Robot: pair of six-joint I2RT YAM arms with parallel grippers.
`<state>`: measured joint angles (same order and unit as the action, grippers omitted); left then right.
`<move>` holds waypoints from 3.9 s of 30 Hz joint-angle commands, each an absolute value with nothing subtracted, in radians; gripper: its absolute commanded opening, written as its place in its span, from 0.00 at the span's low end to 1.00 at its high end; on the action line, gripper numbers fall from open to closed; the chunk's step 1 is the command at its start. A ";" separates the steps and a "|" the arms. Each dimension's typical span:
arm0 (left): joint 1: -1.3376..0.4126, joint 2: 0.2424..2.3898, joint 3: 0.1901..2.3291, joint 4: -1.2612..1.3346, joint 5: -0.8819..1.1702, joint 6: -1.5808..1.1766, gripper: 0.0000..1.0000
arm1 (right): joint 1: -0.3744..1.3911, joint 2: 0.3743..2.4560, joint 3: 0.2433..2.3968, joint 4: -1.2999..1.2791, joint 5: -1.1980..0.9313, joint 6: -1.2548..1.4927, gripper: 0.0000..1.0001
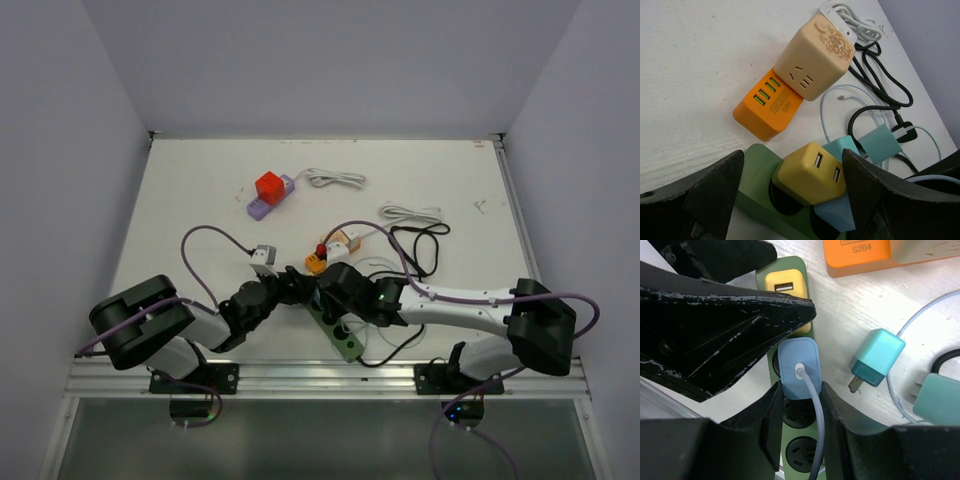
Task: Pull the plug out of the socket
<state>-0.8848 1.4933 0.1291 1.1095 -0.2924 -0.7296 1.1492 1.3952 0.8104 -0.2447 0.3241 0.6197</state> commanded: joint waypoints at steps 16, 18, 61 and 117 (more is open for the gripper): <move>-0.879 1.577 0.072 0.776 -0.319 -0.672 0.82 | 1.296 1.393 0.950 -0.278 0.586 0.630 0.00; -0.879 1.577 0.072 0.776 -0.319 -0.672 0.82 | 1.257 1.365 0.898 -0.230 0.465 0.655 0.00; -0.879 1.611 0.078 0.790 -0.302 -0.670 0.82 | 1.262 1.387 0.923 -0.293 0.604 0.651 0.00; -0.879 1.247 0.115 0.571 -0.281 -0.624 0.83 | 1.350 1.456 0.977 -0.259 0.651 0.532 0.68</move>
